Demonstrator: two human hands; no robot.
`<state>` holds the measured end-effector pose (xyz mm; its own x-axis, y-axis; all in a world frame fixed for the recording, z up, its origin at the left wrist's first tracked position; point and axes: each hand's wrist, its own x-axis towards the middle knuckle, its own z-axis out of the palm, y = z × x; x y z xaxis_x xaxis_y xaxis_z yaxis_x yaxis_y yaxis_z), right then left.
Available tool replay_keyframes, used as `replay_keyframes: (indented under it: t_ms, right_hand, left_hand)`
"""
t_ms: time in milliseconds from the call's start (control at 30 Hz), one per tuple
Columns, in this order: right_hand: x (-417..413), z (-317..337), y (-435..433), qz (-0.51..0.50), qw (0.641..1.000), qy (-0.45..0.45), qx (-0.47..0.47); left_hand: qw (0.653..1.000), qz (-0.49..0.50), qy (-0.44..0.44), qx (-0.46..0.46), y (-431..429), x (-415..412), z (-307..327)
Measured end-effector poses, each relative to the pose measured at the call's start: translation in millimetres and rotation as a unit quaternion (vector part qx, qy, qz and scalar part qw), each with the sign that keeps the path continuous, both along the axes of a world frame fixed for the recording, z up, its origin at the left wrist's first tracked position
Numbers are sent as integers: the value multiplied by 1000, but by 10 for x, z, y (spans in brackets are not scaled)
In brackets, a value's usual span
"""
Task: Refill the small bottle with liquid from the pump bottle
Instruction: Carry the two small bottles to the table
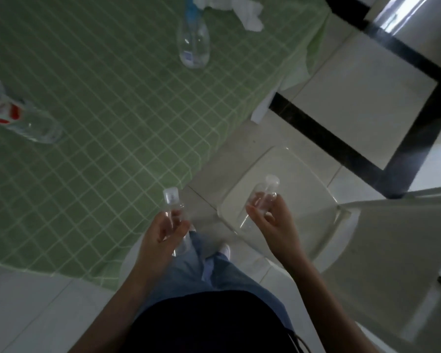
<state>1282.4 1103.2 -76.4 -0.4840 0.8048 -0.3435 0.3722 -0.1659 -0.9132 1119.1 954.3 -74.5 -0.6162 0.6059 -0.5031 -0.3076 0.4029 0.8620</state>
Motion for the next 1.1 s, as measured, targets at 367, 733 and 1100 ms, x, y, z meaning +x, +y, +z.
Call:
replay_keyframes:
  t_ms: [367,733,1100]
  right_hand:
    - [-1169,-41,437,58,998,-22,12]
    - [-2194,37,649,150,989,-14,-1]
    - [-2835,46,1479,276,959,47,30]
  left_hand:
    - [997,61,1,41,372,-866,-67]
    - [995,93,24,40,663,-1648,-74]
    - [982,173,68,42,1255,-1916,-208]
